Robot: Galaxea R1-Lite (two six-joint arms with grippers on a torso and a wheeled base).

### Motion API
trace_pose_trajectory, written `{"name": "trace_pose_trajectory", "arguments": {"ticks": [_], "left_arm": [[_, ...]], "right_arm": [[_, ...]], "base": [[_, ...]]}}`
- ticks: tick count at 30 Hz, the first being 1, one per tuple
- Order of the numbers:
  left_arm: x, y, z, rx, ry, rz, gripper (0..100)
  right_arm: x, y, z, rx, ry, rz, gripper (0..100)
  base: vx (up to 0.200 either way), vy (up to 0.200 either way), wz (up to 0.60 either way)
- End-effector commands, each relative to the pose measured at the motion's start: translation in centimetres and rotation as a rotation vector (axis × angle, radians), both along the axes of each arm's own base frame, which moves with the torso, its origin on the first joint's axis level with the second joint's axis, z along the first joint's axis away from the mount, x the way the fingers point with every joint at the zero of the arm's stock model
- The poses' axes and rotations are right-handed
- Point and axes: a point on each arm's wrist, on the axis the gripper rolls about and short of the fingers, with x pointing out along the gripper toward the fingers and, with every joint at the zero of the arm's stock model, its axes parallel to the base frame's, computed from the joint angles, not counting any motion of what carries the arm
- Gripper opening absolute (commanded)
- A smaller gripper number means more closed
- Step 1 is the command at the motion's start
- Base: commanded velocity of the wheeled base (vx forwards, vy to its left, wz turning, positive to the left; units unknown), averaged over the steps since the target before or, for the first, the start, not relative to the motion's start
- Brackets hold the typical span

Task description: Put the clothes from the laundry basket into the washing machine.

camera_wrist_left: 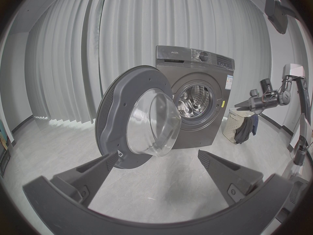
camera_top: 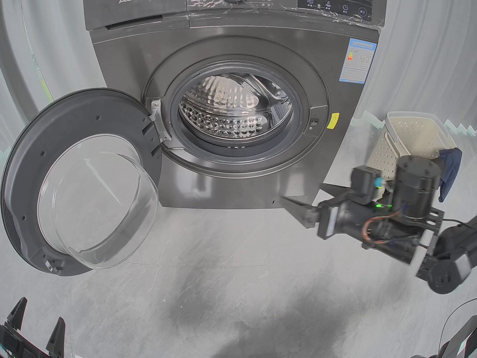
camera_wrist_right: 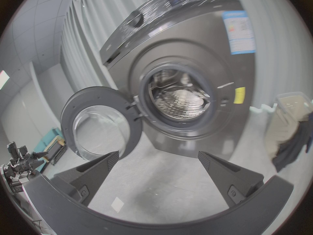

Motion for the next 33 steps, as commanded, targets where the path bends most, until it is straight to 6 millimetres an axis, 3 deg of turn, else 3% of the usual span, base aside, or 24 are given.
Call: {"name": "trace_pose_trajectory", "arguments": {"ticks": [1,2,3,6,13,18,22,28,33], "left_arm": [[0.0,0.0,-0.4,-0.001,-0.004,0.001,100],[0.0,0.0,-0.4,-0.001,-0.004,0.001,100],[0.0,0.0,-0.4,0.001,-0.004,0.002,100],[0.0,0.0,-0.4,-0.001,-0.004,0.001,100],[0.0,0.0,-0.4,-0.001,-0.004,-0.001,100],[0.0,0.0,-0.4,-0.001,-0.004,-0.001,100],[0.0,0.0,-0.5,-0.001,-0.002,-0.001,100],[0.0,0.0,-0.5,-0.001,-0.002,-0.001,100],[0.0,0.0,-0.5,-0.001,-0.002,-0.001,100]], "right_arm": [[-6.2,-9.5,1.9,0.039,-0.094,-0.220,100],[-6.2,-9.5,1.9,0.039,-0.094,-0.220,100],[-7.8,-11.0,1.5,0.041,-0.101,-0.255,100],[-9.9,-13.0,0.5,0.022,-0.110,-0.312,100],[-14.9,-15.5,-2.7,0.015,-0.109,-0.352,100],[-18.4,-17.1,-3.3,0.017,-0.137,-0.439,100],[-21.2,-17.9,-5.1,-0.005,-0.123,-0.461,100],[-22.8,-18.3,-6.2,-0.001,-0.146,-0.512,100],[-24.7,-18.3,-8.3,-0.037,-0.154,-0.523,100]], "base": [[0.000,0.000,0.00],[0.000,0.000,0.00],[0.000,0.000,0.00],[0.000,0.000,0.00],[0.000,0.000,0.00],[0.000,0.000,0.00],[0.000,0.000,0.00],[0.000,0.000,0.00],[0.000,0.000,0.00]]}}
